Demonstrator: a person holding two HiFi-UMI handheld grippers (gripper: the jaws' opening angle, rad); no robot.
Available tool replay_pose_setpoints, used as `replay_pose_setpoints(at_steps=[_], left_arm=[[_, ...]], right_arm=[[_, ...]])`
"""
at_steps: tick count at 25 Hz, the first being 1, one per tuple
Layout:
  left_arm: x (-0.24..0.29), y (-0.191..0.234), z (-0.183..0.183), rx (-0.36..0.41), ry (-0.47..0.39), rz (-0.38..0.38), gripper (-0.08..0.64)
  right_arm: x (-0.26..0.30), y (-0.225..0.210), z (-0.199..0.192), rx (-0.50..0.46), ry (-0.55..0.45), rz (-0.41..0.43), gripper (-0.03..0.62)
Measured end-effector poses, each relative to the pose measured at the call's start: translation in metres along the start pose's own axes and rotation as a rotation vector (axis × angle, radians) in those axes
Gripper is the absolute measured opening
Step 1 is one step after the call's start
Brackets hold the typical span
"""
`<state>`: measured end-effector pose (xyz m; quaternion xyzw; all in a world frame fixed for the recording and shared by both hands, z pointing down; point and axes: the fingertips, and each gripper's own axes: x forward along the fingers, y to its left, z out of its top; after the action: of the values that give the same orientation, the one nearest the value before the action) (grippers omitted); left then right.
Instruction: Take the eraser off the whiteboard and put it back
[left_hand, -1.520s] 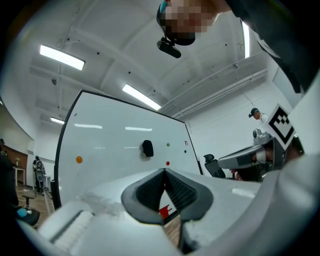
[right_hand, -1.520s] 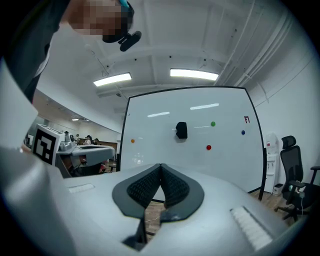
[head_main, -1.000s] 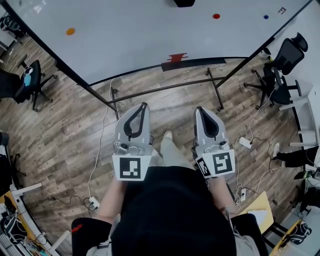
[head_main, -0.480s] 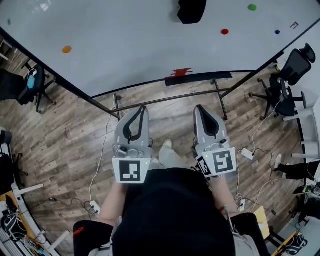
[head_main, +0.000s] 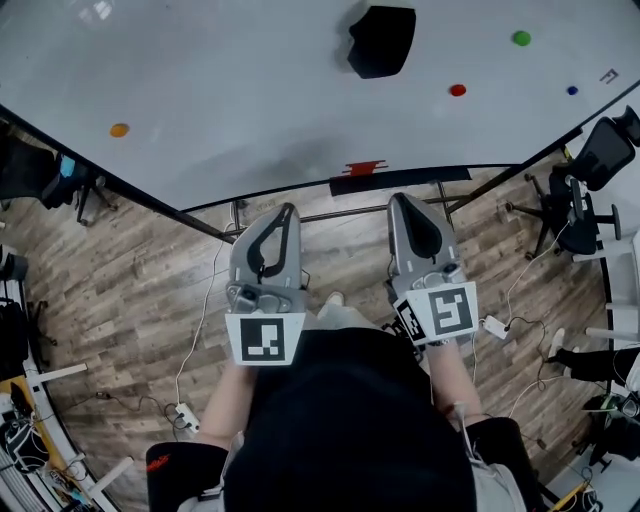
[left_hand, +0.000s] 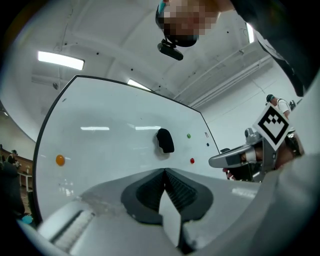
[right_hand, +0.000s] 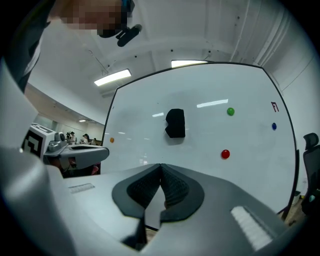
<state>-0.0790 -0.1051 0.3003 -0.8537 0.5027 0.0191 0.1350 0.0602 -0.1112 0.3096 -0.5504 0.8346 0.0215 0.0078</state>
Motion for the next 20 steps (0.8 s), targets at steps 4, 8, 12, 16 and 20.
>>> replay_pose_setpoints(at_steps=[4, 8, 12, 16, 20], left_arm=[[0.012, 0.001, 0.000, 0.006, 0.001, 0.008, 0.002], [0.028, 0.007, 0.005, 0.011, -0.014, 0.000, 0.002], [0.043, 0.012, 0.006, 0.005, -0.023, -0.026, 0.002], [0.057, 0.024, 0.005, 0.007, -0.024, -0.059, 0.002], [0.068, 0.036, 0.006, 0.004, -0.021, -0.085, 0.003]], right_arm=[[0.011, -0.009, 0.003, -0.005, 0.010, 0.009, 0.003], [0.024, -0.014, 0.014, -0.015, 0.003, 0.005, 0.003], [0.036, -0.022, 0.024, -0.024, 0.001, -0.021, 0.007], [0.051, -0.029, 0.031, -0.012, 0.004, -0.050, 0.043], [0.064, -0.032, 0.043, -0.006, -0.007, -0.078, 0.065]])
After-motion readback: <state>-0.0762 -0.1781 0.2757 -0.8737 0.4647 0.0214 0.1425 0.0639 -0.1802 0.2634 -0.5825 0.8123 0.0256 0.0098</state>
